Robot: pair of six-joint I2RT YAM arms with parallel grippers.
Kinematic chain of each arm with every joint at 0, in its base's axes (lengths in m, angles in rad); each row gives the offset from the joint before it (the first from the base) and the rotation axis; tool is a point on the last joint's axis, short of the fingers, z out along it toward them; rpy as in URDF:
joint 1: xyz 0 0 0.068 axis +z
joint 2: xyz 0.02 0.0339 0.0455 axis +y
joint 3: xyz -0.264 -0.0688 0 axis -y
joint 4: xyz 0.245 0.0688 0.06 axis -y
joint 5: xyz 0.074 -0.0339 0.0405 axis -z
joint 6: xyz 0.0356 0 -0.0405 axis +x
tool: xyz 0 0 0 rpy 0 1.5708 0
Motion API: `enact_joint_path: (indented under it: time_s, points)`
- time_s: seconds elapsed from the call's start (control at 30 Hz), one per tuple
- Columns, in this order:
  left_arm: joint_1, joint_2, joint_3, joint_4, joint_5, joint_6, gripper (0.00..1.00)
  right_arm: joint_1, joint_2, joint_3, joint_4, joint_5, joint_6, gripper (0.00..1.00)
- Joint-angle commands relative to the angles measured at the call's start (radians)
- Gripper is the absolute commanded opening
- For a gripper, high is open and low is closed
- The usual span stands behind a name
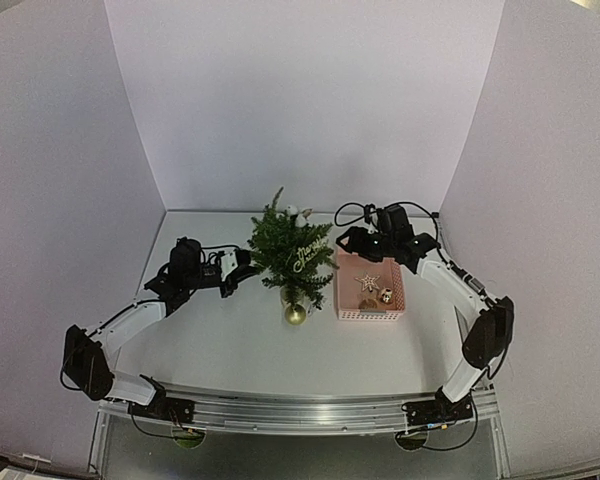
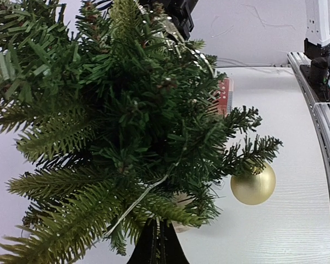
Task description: Decorate the small christmas tree
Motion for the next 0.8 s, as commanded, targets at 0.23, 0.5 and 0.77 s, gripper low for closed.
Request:
enact_joint_path:
  time_s: [0.23,0.5,0.77]
  points:
    - [0.083,0.048,0.121,-0.023,-0.031,0.176,0.00,-0.001,-0.028,0.012,0.001,-0.014,-0.015,0.66]
    - [0.113,0.100,0.171,-0.015,-0.023,0.255,0.00,-0.001,-0.026,0.009,0.001,-0.008,-0.018,0.66]
    - [0.119,0.098,0.176,-0.024,0.020,0.267,0.00,-0.001,-0.034,-0.001,0.001,-0.004,-0.017,0.66]
